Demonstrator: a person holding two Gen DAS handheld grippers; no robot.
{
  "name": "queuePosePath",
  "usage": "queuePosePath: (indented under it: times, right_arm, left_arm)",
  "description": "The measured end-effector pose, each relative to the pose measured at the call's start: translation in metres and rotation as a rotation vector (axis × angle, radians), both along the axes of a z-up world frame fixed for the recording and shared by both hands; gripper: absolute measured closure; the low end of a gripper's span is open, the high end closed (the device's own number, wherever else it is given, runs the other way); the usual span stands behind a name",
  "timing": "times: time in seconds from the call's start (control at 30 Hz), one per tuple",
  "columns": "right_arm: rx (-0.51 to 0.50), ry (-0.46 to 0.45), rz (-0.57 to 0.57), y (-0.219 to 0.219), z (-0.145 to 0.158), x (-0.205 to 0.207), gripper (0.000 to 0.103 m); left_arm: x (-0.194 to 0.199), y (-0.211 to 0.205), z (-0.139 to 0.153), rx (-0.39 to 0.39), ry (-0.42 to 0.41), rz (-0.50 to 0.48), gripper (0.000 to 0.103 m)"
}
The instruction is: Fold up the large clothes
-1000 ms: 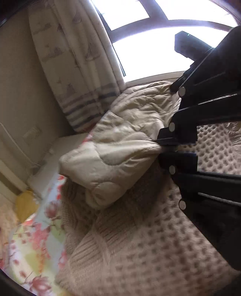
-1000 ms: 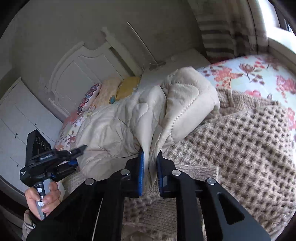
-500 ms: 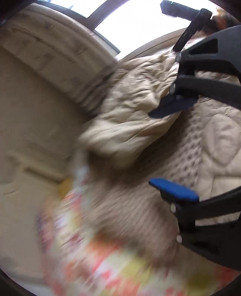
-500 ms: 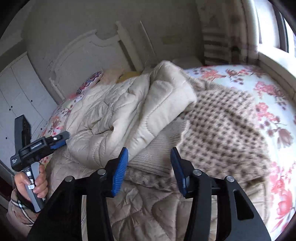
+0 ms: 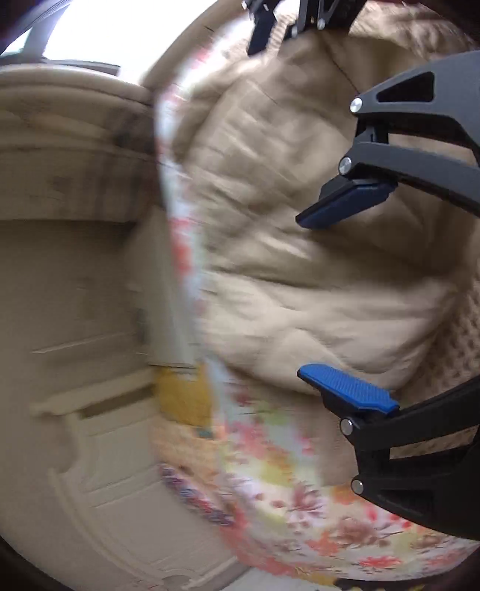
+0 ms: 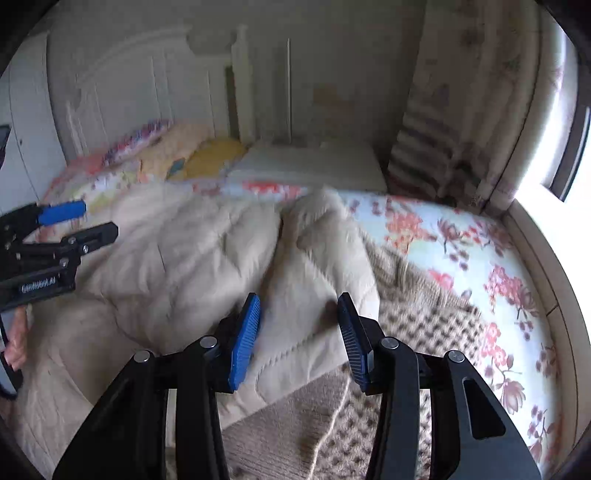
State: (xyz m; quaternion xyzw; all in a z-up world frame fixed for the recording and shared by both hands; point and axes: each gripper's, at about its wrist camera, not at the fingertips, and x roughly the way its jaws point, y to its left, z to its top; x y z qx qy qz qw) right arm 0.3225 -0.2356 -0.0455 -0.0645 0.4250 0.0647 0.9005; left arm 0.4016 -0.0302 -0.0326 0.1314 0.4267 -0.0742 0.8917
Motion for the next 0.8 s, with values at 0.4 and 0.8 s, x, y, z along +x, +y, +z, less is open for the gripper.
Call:
queuePosePath:
  times: [0.4, 0.8]
  right_arm:
    - [0.225, -0.023, 0.000, -0.058, -0.042, -0.005, 0.045]
    - [0.237, -0.117, 0.022, -0.057, 0.022, -0.025, 0.045]
  left_arm:
    - [-0.023, 0.056, -0.050, -0.189, -0.026, 0.074, 0.016]
    - [-0.052, 0.063, 0.021, -0.278, -0.094, -0.006, 0.012]
